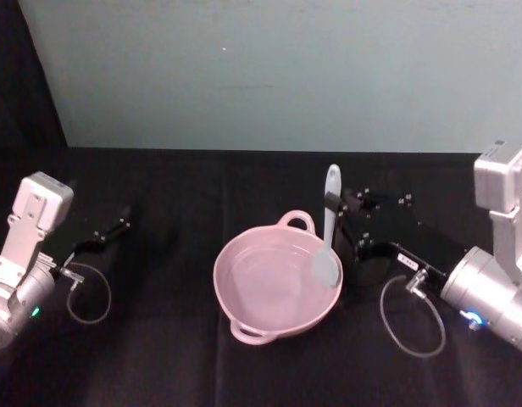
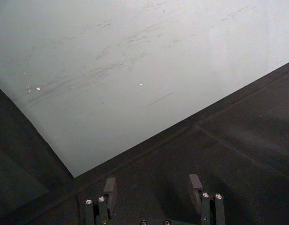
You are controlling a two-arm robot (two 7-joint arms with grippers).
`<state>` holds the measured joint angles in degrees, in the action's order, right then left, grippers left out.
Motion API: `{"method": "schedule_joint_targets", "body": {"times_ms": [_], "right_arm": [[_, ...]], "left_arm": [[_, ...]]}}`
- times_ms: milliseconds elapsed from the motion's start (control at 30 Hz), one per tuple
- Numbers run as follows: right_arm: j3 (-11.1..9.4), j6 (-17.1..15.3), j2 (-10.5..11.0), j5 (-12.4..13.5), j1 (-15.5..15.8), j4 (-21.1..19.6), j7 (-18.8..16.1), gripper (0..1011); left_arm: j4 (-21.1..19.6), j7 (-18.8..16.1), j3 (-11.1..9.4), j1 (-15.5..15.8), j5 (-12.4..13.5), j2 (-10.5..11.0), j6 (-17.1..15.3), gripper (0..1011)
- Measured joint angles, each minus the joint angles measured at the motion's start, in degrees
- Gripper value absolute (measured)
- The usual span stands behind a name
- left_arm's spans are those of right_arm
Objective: Use the one hand to pick up the spoon and stir the clear water in the bowl.
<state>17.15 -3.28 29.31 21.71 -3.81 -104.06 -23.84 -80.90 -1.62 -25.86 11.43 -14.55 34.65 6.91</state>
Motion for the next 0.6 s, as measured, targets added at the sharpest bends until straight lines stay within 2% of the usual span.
{"method": "schedule_joint_targets", "body": {"times_ms": [267,600], "right_arm": [[-1.15,2.73,-1.55,2.31,-0.88,0.55,0.25,114],[-2.39,1.93,-1.59,4.19,-2.07,-1.78,1.26,114]], "left_arm": [[0.00,0.00,0.00,0.00,0.00,0.00,0.00,1005],[0.00,0.00,0.00,0.00,0.00,0.00,0.00,1005]]}}
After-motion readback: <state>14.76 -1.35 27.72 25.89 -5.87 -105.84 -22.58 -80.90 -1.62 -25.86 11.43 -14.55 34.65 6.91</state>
